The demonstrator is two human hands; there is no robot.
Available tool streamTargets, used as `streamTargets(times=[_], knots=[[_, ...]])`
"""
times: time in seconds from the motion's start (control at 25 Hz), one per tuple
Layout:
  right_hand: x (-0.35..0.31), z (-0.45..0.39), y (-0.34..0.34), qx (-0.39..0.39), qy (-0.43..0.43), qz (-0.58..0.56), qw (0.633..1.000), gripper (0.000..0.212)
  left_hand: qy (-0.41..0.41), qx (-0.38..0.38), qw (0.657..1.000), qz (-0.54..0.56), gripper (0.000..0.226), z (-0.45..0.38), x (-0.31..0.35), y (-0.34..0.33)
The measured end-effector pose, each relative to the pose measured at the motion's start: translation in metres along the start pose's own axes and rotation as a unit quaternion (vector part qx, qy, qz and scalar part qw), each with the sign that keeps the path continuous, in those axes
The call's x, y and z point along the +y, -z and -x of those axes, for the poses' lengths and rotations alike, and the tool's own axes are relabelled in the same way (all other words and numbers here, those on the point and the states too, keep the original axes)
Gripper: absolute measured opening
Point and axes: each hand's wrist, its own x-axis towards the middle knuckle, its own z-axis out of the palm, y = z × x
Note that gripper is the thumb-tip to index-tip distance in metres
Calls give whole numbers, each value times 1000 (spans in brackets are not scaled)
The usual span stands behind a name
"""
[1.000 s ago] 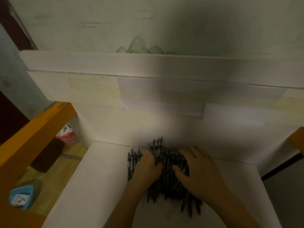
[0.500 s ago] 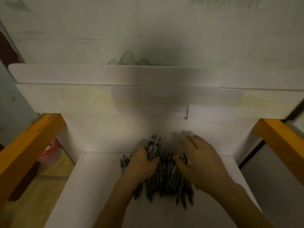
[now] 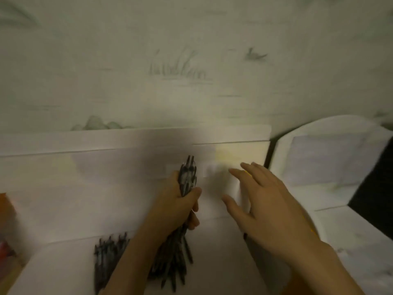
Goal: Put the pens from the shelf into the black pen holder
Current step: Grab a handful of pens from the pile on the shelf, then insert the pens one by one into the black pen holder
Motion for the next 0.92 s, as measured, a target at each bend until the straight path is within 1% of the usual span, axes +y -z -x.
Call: streamTargets(times=[0.04,0.16,0.28,0.36,0.56,0.72,0.92], knots=[[18,9,15,14,-9,4,1000,61,-16,-11,1000,1,20,1,17,-22],[79,38,57,43,-42,18,998,63,-56,-45,997,-2,13,5,63,-92],[153,75,104,70,-73,47,994,63,-121,-75,990,-7,19,11,106,-180],[201,102,131,77,-92,69,990,64,-154,-92,984,-14,18,14,130,-239],[303,148,182,84,-147,101,980,64,-177,-140,974,-10,20,14,175,-358],[377,160,199,81,-182,106,974,65,-177,-176,968,-14,23,-4,193,-437],[463,152,185,71,-207,96,971,63,-187,-203,961,-8,25,-53,196,-513]])
